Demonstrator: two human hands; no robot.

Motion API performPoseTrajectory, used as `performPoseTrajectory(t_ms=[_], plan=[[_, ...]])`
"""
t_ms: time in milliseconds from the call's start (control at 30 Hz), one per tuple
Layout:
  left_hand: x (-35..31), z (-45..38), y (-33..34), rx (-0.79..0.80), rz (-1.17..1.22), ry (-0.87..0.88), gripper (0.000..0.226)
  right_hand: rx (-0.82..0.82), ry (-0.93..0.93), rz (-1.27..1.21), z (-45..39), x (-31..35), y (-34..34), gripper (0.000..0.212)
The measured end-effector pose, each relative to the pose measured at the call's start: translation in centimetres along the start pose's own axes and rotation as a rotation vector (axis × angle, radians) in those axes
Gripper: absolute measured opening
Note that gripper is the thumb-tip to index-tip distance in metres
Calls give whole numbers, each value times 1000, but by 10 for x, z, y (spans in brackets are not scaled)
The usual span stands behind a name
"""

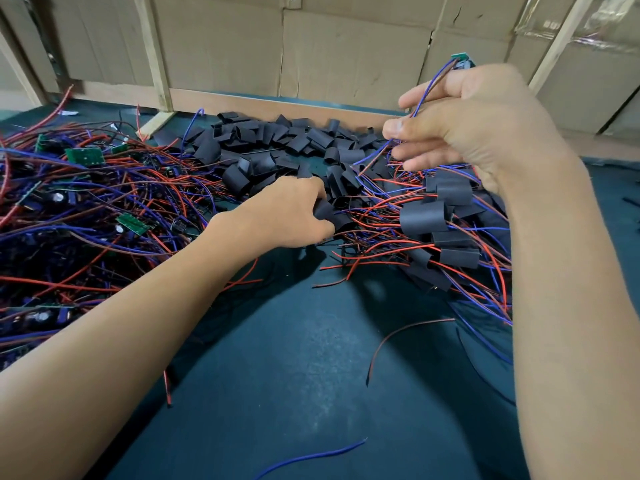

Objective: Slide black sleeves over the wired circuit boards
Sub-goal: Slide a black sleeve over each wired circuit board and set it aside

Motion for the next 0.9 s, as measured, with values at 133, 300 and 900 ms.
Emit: performPoseTrajectory(t_ms=[133, 300, 900], plan=[[-8, -1, -15, -167, 117, 80, 56, -48, -27, -64, -1, 2, -3, 36], [-29, 7, -36, -317, 243, 218, 48, -88, -128, -115, -2, 9, -8, 31], [-44, 18, -44, -299, 603, 282, 47, -73, -318, -28, -2, 16, -7, 32]])
Point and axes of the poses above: each hand's wrist, its own z-axis away from the middle knuckle, its own y-axis out of the palm, x = y × z, the point moved 6 cm from there along -z, towards the middle knuckle, and after that the axes turned 2 degrees about y, right-handed, at the moved point
